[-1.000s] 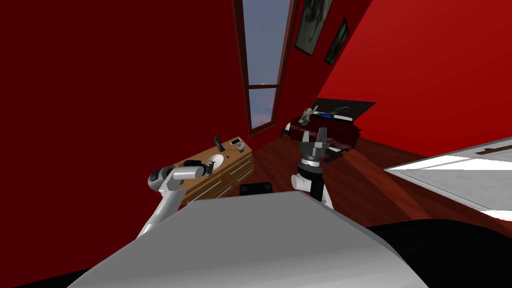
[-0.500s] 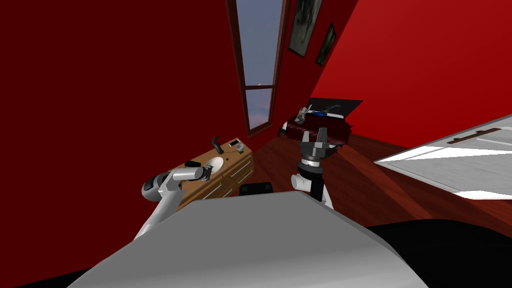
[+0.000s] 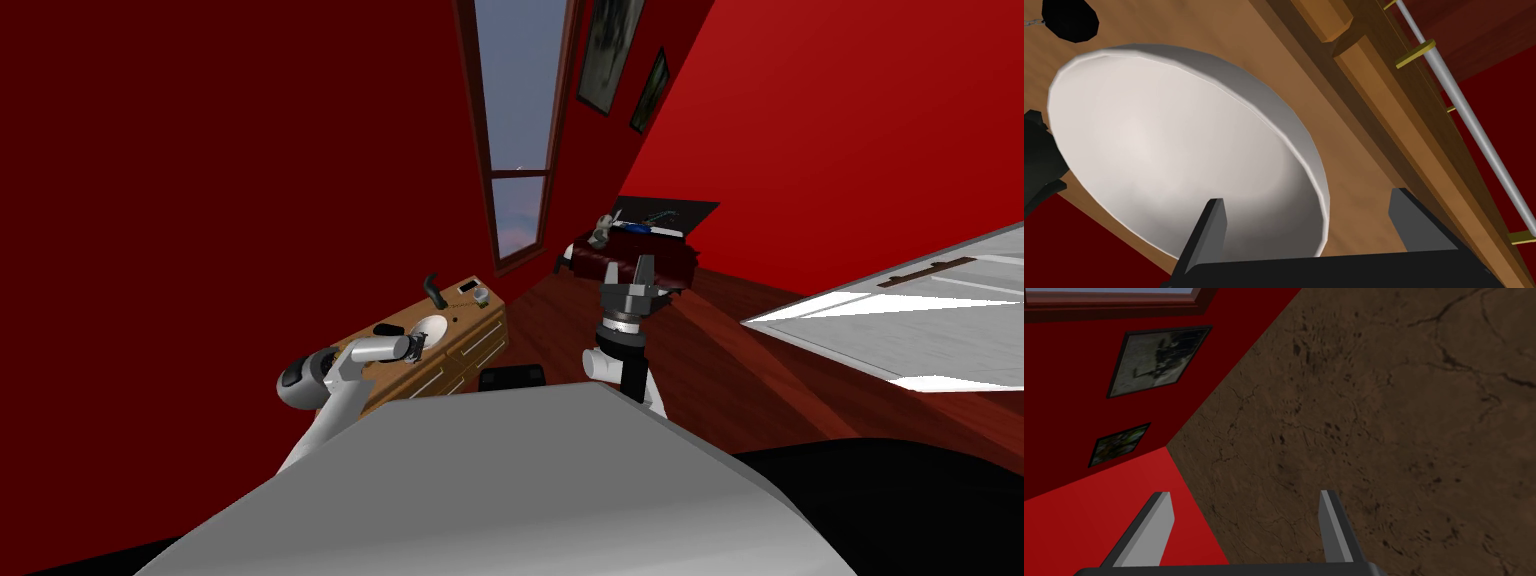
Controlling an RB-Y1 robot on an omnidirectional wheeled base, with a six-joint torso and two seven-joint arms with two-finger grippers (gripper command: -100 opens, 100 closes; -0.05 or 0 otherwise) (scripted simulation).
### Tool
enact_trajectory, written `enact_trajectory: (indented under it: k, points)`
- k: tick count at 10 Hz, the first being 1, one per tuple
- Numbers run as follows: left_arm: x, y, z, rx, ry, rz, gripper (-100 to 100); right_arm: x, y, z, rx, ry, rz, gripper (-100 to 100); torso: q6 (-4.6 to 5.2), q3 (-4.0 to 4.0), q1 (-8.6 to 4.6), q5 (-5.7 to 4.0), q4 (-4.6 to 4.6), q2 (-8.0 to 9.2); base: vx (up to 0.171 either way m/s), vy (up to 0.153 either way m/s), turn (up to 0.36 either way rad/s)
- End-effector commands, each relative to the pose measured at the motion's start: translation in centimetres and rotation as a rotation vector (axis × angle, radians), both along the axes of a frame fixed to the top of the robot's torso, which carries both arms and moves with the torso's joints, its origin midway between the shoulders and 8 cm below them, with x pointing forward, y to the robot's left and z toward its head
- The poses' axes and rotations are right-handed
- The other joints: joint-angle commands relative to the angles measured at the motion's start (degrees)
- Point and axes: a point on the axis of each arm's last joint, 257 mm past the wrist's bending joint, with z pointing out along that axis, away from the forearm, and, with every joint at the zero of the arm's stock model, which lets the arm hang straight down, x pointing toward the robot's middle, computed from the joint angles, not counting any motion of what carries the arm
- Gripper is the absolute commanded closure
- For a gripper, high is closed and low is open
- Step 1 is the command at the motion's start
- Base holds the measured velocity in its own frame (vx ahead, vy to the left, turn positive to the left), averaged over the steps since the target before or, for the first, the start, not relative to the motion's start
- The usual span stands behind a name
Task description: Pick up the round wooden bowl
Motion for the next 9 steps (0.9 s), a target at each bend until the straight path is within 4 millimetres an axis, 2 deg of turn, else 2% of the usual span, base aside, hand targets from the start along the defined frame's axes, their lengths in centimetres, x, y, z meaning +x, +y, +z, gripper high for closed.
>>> enact_trajectory:
  k: [1, 2, 6, 7, 8, 9]
  points:
    - [0.0, 0.0, 0.0, 0.0, 0.0, 0.0, -100, 0.0, 0.0, 0.0, 0.0, 0.0, 0.0, 0, 0.0, 0.0, 0.0, 0.0, 0.0, 0.0, 0.0, 0.0, 0.0]
    - [0.1, 0.0, 0.0, 0.0, -0.002, 0.0, 100, 0.0, 0.0, 0.0, 0.0, 0.0, 0.0, 0, 0.0, 0.01, -0.02, -0.01, 0.0, 0.01, 0.0, 0.0, 0.0]
    - [0.0, 0.0, -0.1, 0.0, -0.001, 0.001, 100, 0.0, 0.0, 0.0, 0.0, 0.0, 0.0, 0, 0.04, 0.0, -0.02, 0.0, 0.01, -0.01, -0.001, 0.0, 0.003]
    - [0.0, 0.0, -0.1, 0.0, 0.0, 0.001, 0, 0.0, 0.0, 0.0, 0.0, 0.0, 0.0, 0, 0.04, 0.01, -0.02, -0.01, 0.02, 0.0, 0.0, 0.0, 0.0]
    - [0.0, -0.1, 0.7, 0.0, -0.001, -0.003, 100, 0.0, 0.0, 0.0, 0.0, 0.0, 0.0, 0, 0.04, 0.01, -0.03, -0.02, 0.02, 0.0, -0.002, -0.006, 0.023]
    - [0.0, -0.2, 1.1, -0.001, -0.001, -0.005, 100, 0.0, 0.0, 0.0, 0.0, 0.0, 0.0, 0, 0.04, 0.03, -0.07, -0.05, 0.04, 0.03, -0.004, -0.008, 0.028]
